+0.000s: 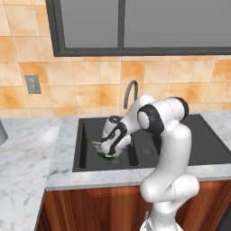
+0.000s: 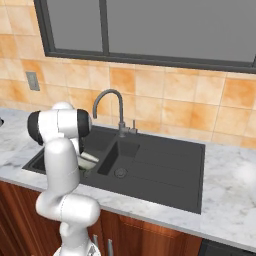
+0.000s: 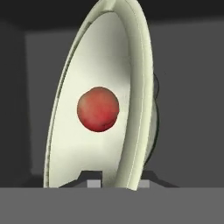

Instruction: Pick the peach from the cabinet and place it in the bowl. Then pick the bowl and place it in the sink. Then turn on the sink facuet.

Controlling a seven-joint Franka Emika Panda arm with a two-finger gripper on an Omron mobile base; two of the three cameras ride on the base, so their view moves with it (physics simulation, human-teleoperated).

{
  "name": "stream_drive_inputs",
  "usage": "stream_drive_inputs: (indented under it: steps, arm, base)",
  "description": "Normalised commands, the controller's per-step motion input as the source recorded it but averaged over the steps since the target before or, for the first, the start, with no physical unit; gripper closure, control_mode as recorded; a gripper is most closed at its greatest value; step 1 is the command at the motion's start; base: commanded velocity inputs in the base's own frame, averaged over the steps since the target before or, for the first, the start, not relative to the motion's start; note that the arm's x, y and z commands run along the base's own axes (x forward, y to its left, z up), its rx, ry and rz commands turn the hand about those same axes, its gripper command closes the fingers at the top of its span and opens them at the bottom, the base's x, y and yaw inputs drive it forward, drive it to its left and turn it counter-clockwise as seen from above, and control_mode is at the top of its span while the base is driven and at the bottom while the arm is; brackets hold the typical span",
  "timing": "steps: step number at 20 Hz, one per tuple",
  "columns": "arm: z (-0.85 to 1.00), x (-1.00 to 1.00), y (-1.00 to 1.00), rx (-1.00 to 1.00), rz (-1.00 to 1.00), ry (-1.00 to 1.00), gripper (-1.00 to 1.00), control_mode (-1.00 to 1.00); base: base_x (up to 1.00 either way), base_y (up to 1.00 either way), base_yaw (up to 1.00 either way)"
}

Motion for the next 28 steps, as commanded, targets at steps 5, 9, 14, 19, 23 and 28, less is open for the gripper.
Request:
stream_drive_inputs:
  steps: [5,9,14,19,23,28]
  arm:
    - [-0.46,0.00,0.27,0.00,-0.03,0.00,1.00,-1.00]
    - [-0.55,0.00,0.19,0.00,-0.01,0.01,-1.00,-1.00]
    - [-0.55,0.00,0.07,0.00,0.00,0.04,-1.00,-1.00]
    - [-0.18,-0.24,-0.05,0.01,-0.01,0.03,-1.00,-1.00]
    - [0.00,-0.67,-0.25,0.05,-0.04,0.00,-1.00,-1.00]
    - [0.14,-0.61,-0.20,0.03,-0.09,0.00,-1.00,-1.00]
  base:
    - [0.00,0.00,0.00]
    - [0.00,0.00,0.00]
    - [0.00,0.00,0.00]
    - [0.00,0.00,0.00]
    - [0.00,0.00,0.00]
    - [0.00,0.00,0.00]
